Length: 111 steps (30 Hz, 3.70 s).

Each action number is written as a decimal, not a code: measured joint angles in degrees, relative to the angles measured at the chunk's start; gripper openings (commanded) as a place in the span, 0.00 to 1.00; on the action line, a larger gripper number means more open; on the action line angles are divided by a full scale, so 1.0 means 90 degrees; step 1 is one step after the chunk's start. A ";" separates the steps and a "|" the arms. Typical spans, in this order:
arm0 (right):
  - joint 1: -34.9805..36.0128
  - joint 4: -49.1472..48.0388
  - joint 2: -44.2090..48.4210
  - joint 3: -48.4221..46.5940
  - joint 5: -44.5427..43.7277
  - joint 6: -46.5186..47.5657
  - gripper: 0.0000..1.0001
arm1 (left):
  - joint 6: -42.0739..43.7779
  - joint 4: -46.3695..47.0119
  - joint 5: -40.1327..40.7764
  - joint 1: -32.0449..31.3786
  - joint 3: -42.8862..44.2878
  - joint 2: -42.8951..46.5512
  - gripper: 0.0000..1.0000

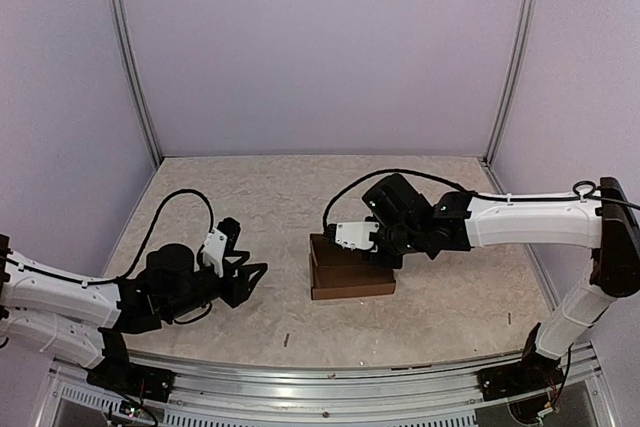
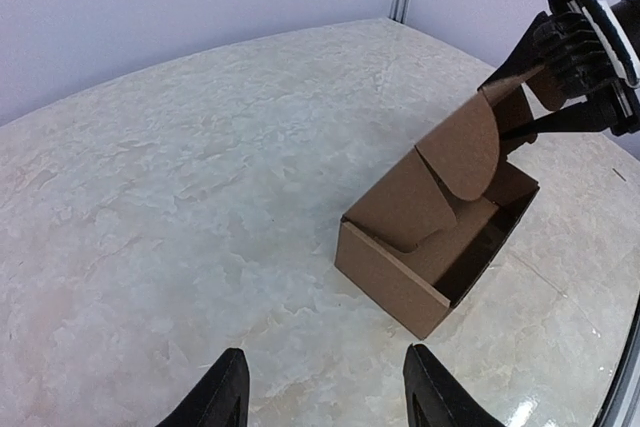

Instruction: Fold the paper box

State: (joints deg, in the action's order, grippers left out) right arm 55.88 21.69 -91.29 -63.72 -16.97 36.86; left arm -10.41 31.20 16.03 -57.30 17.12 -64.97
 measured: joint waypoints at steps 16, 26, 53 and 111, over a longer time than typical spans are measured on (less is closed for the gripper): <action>-0.0007 0.0874 0.0000 -0.0833 0.0614 -0.0556 0.67 | 0.0046 -0.0483 0.0163 0.0036 0.0879 -0.0046 0.62; -0.0143 0.1275 0.0053 -0.1307 0.1423 -0.0571 0.72 | 0.0019 -0.0974 -0.0092 0.0083 0.2693 -0.1054 0.60; -0.1953 0.1819 0.2346 0.0092 0.2980 0.0901 0.81 | -0.0767 -0.4590 0.0102 -0.0078 0.5860 -0.3135 0.10; -0.2040 0.0408 0.1965 0.1494 0.3939 0.1372 0.73 | -0.0797 -0.5112 -0.0206 0.0085 0.5982 -0.3325 0.03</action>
State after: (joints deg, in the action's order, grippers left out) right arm 37.52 25.36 -73.60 -50.28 18.48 49.21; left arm -17.58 -14.81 14.17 -56.53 70.96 -94.89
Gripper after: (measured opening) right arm 0.741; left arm 0.109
